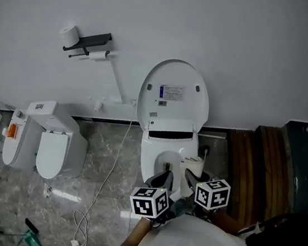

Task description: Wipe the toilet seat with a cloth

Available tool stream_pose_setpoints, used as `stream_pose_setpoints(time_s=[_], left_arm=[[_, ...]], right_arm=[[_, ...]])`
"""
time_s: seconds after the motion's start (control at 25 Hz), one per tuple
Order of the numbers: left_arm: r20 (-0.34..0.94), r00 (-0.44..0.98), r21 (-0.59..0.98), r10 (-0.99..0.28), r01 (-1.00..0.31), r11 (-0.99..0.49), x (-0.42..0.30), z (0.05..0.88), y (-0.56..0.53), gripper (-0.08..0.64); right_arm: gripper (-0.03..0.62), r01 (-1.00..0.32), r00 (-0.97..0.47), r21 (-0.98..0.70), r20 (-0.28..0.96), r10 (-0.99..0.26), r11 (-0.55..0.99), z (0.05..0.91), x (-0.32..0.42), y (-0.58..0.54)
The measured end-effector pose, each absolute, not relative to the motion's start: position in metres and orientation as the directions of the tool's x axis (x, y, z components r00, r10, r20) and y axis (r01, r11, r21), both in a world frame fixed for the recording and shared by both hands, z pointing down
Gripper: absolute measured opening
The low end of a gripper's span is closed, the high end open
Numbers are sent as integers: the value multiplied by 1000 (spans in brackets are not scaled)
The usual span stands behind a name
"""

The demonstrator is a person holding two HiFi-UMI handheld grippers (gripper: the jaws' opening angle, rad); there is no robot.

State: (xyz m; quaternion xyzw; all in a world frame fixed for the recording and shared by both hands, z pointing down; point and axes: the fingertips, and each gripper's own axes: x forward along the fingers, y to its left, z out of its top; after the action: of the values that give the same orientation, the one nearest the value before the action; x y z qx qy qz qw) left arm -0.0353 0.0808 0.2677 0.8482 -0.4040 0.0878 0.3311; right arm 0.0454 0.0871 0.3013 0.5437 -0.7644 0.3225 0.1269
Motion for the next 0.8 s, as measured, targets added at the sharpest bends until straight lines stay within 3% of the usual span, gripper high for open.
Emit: stream_pose_setpoints(time_s=[0.8], left_arm=[[431,663,491,-612,-741,-458,-21,272,92,14]], right_arm=[[94,-927,-348,-322,546,-762,192,301,60,99]])
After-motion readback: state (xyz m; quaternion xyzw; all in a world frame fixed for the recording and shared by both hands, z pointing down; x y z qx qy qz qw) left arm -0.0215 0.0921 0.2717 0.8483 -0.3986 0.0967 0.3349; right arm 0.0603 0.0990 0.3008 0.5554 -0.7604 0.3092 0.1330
